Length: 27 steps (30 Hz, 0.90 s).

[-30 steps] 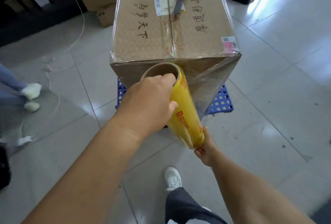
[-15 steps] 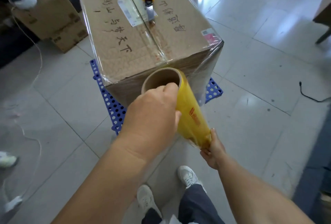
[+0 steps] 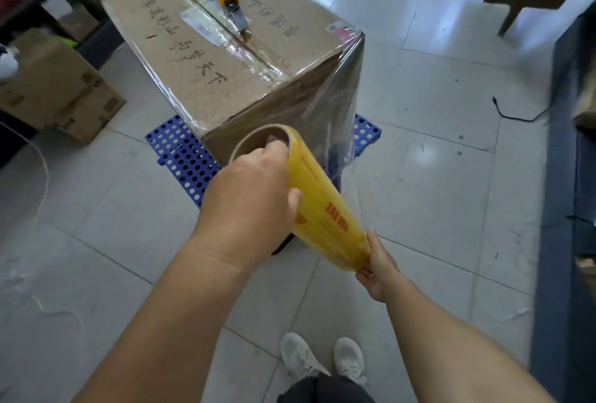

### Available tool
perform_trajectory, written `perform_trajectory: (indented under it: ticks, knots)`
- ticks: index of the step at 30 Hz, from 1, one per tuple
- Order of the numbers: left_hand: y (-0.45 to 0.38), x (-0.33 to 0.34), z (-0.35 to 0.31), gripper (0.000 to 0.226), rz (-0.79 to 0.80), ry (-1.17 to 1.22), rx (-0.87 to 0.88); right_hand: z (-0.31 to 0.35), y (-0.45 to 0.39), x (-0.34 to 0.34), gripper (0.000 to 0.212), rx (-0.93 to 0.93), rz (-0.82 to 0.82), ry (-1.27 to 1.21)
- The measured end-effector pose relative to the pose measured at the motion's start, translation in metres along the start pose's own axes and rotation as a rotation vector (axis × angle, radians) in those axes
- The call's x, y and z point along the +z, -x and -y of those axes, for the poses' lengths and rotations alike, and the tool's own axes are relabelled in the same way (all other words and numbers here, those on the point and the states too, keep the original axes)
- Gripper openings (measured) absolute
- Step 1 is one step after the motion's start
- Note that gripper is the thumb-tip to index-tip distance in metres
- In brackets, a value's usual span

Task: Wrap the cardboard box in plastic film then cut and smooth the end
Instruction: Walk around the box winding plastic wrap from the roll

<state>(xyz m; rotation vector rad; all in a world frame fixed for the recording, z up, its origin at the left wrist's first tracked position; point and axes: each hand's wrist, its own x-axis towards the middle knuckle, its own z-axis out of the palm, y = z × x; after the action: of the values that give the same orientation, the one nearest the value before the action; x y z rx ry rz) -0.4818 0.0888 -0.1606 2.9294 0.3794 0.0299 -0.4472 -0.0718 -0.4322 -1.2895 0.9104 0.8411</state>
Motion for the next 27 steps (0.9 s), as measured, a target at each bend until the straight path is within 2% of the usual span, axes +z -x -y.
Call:
perform_trajectory:
  ticks: [6,13,21,27]
  knots:
    - [0.020,-0.003,0.011,0.030,-0.003,-0.012,-0.060,-0.025,0.014,0.000,0.070,0.009,0.024,0.030]
    - [0.042,-0.009,0.034,0.029,0.008,-0.011,-0.037,-0.055,0.037,0.007,0.066,0.005,0.091,0.030]
    - [0.051,-0.024,0.088,0.031,-0.008,-0.028,0.082,-0.101,0.062,0.063,0.067,-0.007,0.098,-0.078]
    - [0.052,-0.038,0.141,0.031,-0.008,-0.056,0.195,-0.133,0.077,0.117,0.070,-0.036,0.042,-0.172]
